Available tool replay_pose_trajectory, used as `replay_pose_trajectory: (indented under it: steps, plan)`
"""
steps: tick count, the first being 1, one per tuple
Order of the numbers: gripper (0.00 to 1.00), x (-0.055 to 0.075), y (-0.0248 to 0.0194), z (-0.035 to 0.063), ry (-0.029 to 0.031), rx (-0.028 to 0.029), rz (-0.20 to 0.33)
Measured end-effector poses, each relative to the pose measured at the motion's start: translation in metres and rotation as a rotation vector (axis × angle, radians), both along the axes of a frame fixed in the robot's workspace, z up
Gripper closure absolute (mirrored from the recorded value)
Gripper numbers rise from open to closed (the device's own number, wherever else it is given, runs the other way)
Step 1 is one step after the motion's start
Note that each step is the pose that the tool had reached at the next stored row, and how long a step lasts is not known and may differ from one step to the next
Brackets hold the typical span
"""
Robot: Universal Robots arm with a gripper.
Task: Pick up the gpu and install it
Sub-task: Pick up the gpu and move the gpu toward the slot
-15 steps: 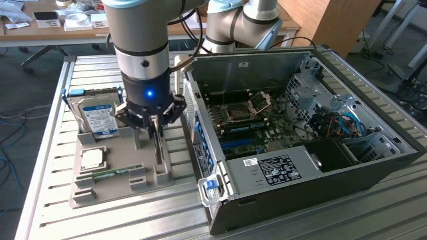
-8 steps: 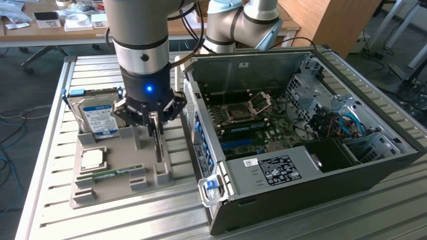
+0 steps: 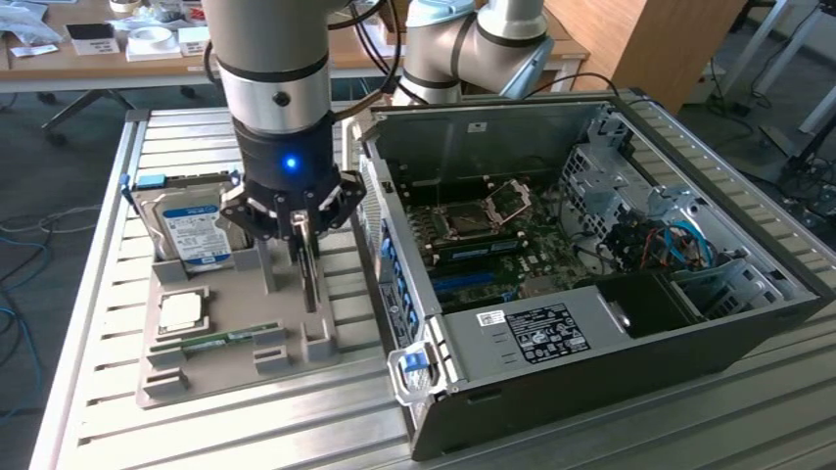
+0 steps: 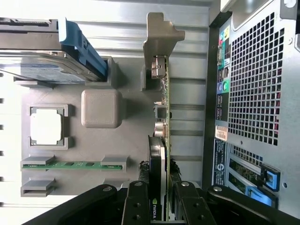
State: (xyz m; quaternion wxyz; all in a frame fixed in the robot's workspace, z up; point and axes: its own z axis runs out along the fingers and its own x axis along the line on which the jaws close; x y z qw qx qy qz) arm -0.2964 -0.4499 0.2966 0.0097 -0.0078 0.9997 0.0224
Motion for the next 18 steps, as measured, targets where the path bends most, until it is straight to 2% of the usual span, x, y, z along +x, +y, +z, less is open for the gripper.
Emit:
replay_pose_trajectory:
  steps: [18]
  plan:
    - [0.73,0.0,0.0001,0.0169,-0.0001,-0.0024,0.0]
